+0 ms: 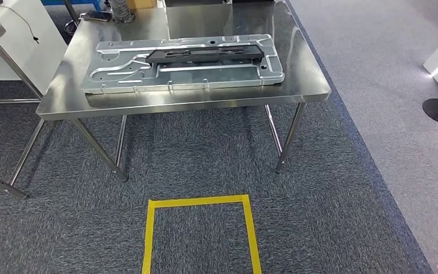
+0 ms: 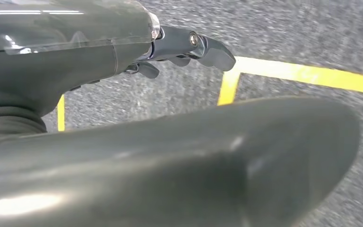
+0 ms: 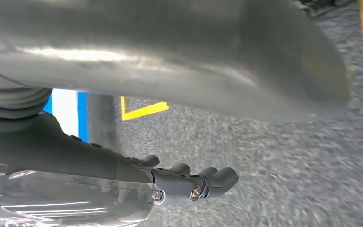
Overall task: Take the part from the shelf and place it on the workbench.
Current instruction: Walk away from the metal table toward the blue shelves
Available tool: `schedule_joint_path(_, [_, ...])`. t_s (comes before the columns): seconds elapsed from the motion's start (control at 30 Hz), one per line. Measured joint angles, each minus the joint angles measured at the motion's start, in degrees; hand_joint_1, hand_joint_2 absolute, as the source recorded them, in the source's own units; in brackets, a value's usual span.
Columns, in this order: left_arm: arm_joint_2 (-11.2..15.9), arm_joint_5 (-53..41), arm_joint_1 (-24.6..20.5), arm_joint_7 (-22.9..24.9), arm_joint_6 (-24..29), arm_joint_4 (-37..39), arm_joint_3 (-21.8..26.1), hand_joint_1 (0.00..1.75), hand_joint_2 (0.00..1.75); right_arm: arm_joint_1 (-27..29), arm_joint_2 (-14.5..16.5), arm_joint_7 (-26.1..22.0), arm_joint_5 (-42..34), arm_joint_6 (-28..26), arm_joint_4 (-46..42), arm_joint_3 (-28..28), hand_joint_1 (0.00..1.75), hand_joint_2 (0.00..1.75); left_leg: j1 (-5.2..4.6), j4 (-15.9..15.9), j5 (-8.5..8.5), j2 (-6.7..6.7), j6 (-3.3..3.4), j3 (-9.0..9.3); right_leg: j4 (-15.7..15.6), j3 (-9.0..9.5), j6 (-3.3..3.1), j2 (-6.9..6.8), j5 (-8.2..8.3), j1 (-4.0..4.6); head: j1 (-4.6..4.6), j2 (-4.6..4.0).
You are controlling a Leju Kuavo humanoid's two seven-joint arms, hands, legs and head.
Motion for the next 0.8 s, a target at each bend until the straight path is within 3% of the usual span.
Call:
schedule_joint_path(0.03, [0.00,-0.03,-0.07,-0.04,0.02,0.00,0.00,0.00,0.00,-0.03,0.01,-0.21,-0.10,0.38,0.01,-0.01,0.00,0.00,-0.01,-3.04,1.55,-0.03,0.24,2.68,0.29,-0.90,0.16,0.03,0.57,0.02,0.00,0.00])
schedule_joint_path(0.07, [0.01,-0.10,-0.18,-0.10,0.03,0.00,-0.01,0.00,0.00,-0.06,0.04,-0.51,-0.22,0.72,0.03,-0.02,0.00,0.00,-0.08,-7.37,1.92,-0.10,0.56,6.00,0.56,-1.64,0.38,0.05,1.07,0.07,0.00,-0.01])
schedule_joint_path(0.13, [0.01,-0.33,-0.41,-0.26,0.02,0.00,-0.05,0.00,0.00,-0.14,0.13,-1.21,-0.56,1.19,0.07,-0.04,0.00,0.00,-0.38,-15.21,0.59,-0.24,1.32,11.14,0.80,-2.37,1.00,0.02,2.09,0.13,0.01,-0.01])
schedule_joint_path(0.17, [0.02,-0.45,-0.48,-0.34,0.00,0.00,-0.09,0.00,0.00,-0.18,0.16,-1.52,-0.71,1.32,0.08,-0.06,0.00,0.00,-0.60,-17.31,-0.10,-0.28,1.71,12.24,0.71,-2.50,1.38,-0.03,2.66,0.11,0.01,-0.01])
schedule_joint_path(0.2, [0.01,-0.56,-0.46,-0.44,-0.02,0.00,-0.14,0.00,0.00,-0.16,0.16,-1.77,-0.86,1.44,0.08,-0.08,0.00,0.00,-0.70,-18.05,0.07,-0.25,2.13,12.19,0.54,-2.60,1.80,-0.08,3.29,0.09,0.01,-0.01])
schedule_joint_path(0.23, [0.01,-0.65,-0.44,-0.56,-0.06,0.01,-0.17,0.00,0.00,-0.14,0.13,-1.98,-0.97,1.51,0.08,-0.12,0.00,0.00,-0.68,-18.03,0.69,-0.10,2.55,11.66,0.53,-2.79,2.15,0.00,3.43,-0.03,0.01,0.00])
schedule_joint_path(0.27, [0.01,-0.69,-0.44,-0.68,-0.10,0.01,-0.22,0.00,0.00,-0.11,0.10,-2.16,-1.02,1.57,0.08,-0.16,0.00,0.00,-0.61,-18.10,1.39,0.02,3.05,11.05,1.04,-3.16,2.47,0.11,2.52,-0.11,0.01,0.00])
schedule_joint_path(0.3, [0.03,-0.72,-0.44,-0.81,-0.15,0.02,-0.27,0.00,0.00,-0.06,0.07,-2.27,-1.06,1.64,0.09,-0.20,0.00,0.00,-0.51,-18.23,2.20,0.15,3.51,10.30,2.49,-3.73,2.73,0.23,0.45,-0.18,0.01,-0.01])
schedule_joint_path(0.33, [0.05,-0.72,-0.46,-0.92,-0.19,0.02,-0.32,0.00,0.00,-0.06,0.04,-2.44,-1.09,1.73,0.10,-0.24,0.00,0.00,-0.50,-18.25,2.97,0.26,3.86,9.42,5.20,-4.48,2.91,0.34,-2.72,-0.33,0.01,-0.01])
schedule_joint_path(0.4, [0.11,-0.72,-0.45,-1.00,-0.25,0.02,-0.38,0.00,0.00,-0.09,0.04,-2.84,-1.16,1.90,0.13,-0.27,0.00,0.00,-0.67,-18.08,4.47,0.31,4.18,7.40,12.61,-5.91,3.26,0.37,-8.33,-0.42,0.01,-0.01])
schedule_joint_path(0.43, [0.13,-0.73,-0.44,-1.01,-0.28,0.02,-0.39,0.00,0.00,-0.11,0.02,-3.03,-1.19,1.95,0.14,-0.28,0.00,0.00,-0.72,-17.86,5.21,0.35,4.17,6.30,15.73,-6.07,3.42,0.37,-9.20,-0.45,0.01,0.00])
schedule_joint_path(0.47, [0.13,-0.74,-0.44,-1.02,-0.30,0.02,-0.41,0.00,0.00,-0.14,-0.01,-3.17,-1.21,1.97,0.15,-0.30,0.00,0.00,-0.75,-17.55,5.87,0.38,4.09,5.16,17.29,-5.51,3.51,0.37,-8.51,-0.45,0.02,0.00])
schedule_joint_path(0.5, [0.13,-0.75,-0.45,-1.02,-0.32,0.02,-0.42,0.00,0.00,-0.17,-0.05,-3.28,-1.21,2.00,0.15,-0.30,0.00,0.00,-0.74,-17.13,6.49,0.40,3.97,3.96,16.98,-4.03,3.53,0.37,-6.84,-0.46,0.02,-0.01])
schedule_joint_path(0.57, [0.13,-0.74,-0.51,-1.03,-0.32,0.02,-0.45,0.00,0.00,-0.38,-0.14,-3.49,-1.21,2.14,0.15,-0.31,0.00,0.00,-0.75,-16.08,7.52,0.38,3.62,1.82,10.59,1.90,3.14,0.37,-4.47,-0.39,0.02,-0.01])
schedule_joint_path(0.63, [0.10,-0.70,-0.60,-1.05,-0.27,0.02,-0.47,0.00,0.00,-0.72,-0.23,-3.63,-1.23,2.32,0.15,-0.31,0.00,0.00,-0.88,-15.08,8.33,0.42,3.11,0.42,1.89,8.07,2.41,0.37,-5.83,-0.11,0.01,0.00])
schedule_joint_path(0.67, [0.10,-0.65,-0.64,-1.06,-0.18,0.02,-0.48,0.00,0.00,-0.85,-0.26,-3.66,-1.25,2.44,0.15,-0.32,0.00,0.00,-0.91,-14.85,8.78,0.49,2.79,0.01,-0.74,9.61,2.02,0.38,-6.80,0.08,0.01,0.00])
schedule_joint_path(0.73, [0.12,-0.47,-0.65,-1.07,0.12,0.02,-0.48,0.00,0.00,-0.89,-0.26,-3.56,-1.27,2.62,0.16,-0.33,0.00,0.00,-0.83,-14.76,9.46,0.56,2.09,-0.48,-2.01,9.47,1.19,0.31,-6.90,0.10,0.01,0.00])
schedule_joint_path(0.77, [0.14,-0.37,-0.60,-1.03,0.32,0.02,-0.48,0.00,0.00,-0.82,-0.25,-3.47,-1.28,2.71,0.17,-0.35,0.00,0.00,-0.73,-14.40,8.88,0.44,1.73,-0.78,-2.01,9.00,0.76,0.23,-6.35,0.02,0.01,0.00])
schedule_joint_path(0.8, [0.15,-0.30,-0.51,-0.99,0.52,0.02,-0.47,0.00,0.00,-0.75,-0.25,-3.39,-1.29,2.75,0.19,-0.37,0.00,0.00,-0.62,-13.24,7.22,0.27,1.39,-1.24,-2.11,8.51,0.33,0.12,-5.74,-0.12,0.01,0.00])
